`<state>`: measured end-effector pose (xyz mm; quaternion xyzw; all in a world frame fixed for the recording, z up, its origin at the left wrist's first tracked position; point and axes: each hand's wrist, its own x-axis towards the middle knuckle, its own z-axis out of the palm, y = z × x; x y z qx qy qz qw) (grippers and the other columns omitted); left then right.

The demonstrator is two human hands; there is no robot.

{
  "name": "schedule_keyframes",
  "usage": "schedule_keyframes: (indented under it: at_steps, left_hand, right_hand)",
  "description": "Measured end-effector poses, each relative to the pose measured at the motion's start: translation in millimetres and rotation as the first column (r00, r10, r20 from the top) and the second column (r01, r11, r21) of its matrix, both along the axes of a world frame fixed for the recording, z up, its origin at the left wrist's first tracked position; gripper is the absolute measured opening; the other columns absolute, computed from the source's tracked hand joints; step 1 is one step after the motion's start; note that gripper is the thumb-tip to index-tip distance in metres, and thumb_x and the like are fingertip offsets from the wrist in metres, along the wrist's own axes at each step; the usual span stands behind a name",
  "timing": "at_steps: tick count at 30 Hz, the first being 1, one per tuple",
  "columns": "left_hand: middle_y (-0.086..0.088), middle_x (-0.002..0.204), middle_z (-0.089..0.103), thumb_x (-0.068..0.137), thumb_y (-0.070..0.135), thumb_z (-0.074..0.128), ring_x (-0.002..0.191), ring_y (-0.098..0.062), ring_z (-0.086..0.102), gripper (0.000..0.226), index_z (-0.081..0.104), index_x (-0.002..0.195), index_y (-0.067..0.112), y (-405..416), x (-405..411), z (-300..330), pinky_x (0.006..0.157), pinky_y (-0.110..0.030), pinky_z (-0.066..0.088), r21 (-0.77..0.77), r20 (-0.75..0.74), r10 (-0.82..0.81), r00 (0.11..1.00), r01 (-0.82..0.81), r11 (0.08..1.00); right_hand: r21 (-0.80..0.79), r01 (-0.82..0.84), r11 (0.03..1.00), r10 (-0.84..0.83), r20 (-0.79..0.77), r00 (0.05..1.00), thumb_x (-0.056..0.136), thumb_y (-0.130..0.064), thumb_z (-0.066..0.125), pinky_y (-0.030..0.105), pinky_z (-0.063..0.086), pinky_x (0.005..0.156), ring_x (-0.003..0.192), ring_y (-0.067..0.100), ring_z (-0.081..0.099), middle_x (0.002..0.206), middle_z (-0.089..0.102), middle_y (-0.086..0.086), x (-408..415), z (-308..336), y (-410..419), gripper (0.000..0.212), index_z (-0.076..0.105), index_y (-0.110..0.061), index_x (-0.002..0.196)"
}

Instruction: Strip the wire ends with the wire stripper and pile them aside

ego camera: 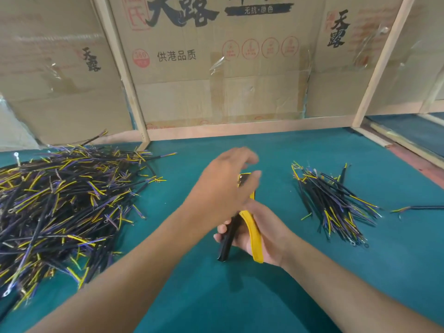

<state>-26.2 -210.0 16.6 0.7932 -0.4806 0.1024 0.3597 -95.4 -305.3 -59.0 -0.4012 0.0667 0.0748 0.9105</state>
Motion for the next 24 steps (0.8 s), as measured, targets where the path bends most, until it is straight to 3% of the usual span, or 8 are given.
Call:
schedule_keyframes:
  at_steps: [3, 6, 9, 16, 24]
  left_hand:
    - [0.006, 0.110, 0.062, 0.094, 0.020, 0.064, 0.108, -0.014, 0.053, 0.019, 0.062, 0.112, 0.015, 69.8, 21.7, -32.4, 0.089, -0.019, 0.035, 0.012, 0.079, 0.230, 0.970, -0.232, 0.973]
    - [-0.009, 0.111, 0.065, 0.090, 0.011, 0.069, 0.107, -0.032, 0.058, 0.023, 0.064, 0.112, 0.006, 114.7, 34.5, -66.3, 0.096, -0.039, 0.043, 0.125, 0.137, 0.403, 0.905, -0.419, 0.899]
    - [-0.013, 0.112, 0.066, 0.090, 0.012, 0.069, 0.106, -0.038, 0.059, 0.025, 0.064, 0.113, 0.004, 125.9, 39.7, -87.9, 0.094, -0.048, 0.046, 0.191, 0.144, 0.423, 0.895, -0.445, 0.875]
    - [-0.011, 0.107, 0.064, 0.096, 0.019, 0.058, 0.101, -0.035, 0.057, 0.019, 0.061, 0.111, 0.008, 120.4, 42.4, -93.3, 0.088, -0.046, 0.042, 0.221, 0.283, 0.444, 0.850, -0.508, 0.833]
    - [-0.009, 0.107, 0.061, 0.099, 0.024, 0.051, 0.103, -0.032, 0.054, 0.018, 0.058, 0.109, 0.010, 121.1, 43.2, -93.5, 0.088, -0.042, 0.040, 0.226, 0.305, 0.461, 0.833, -0.533, 0.815]
  right_hand:
    - [-0.031, -0.046, 0.998, 0.046, 0.007, 0.999, 0.083, -0.018, 0.063, 0.045, 0.056, 0.082, 0.075, 0.027, 0.057, 0.080, 0.054, 0.009, -0.2, -2.9, -1.2, 0.032, 0.059, -0.004, 0.112]
    - [-0.061, -0.084, 0.995, 0.084, -0.004, 0.996, 0.083, -0.018, 0.059, 0.044, 0.056, 0.080, 0.074, 0.026, 0.057, 0.080, 0.054, 0.009, 2.1, -1.6, -0.8, 0.043, 0.055, -0.001, 0.122]
    - [-0.050, -0.125, 0.991, 0.125, -0.006, 0.992, 0.083, -0.017, 0.060, 0.043, 0.056, 0.078, 0.072, 0.026, 0.056, 0.081, 0.053, 0.011, 2.8, 2.1, -2.3, 0.043, 0.055, 0.001, 0.122]
    - [-0.068, -0.140, 0.988, 0.137, -0.047, 0.990, 0.091, -0.021, 0.051, 0.041, 0.055, 0.077, 0.072, 0.025, 0.054, 0.081, 0.052, 0.011, -2.1, 5.5, -4.9, 0.039, 0.056, 0.004, 0.121]
    - [-0.081, -0.135, 0.988, 0.131, -0.050, 0.990, 0.092, -0.022, 0.051, 0.042, 0.055, 0.077, 0.072, 0.025, 0.052, 0.081, 0.051, 0.011, -1.9, 6.7, -4.5, 0.042, 0.055, 0.005, 0.123]
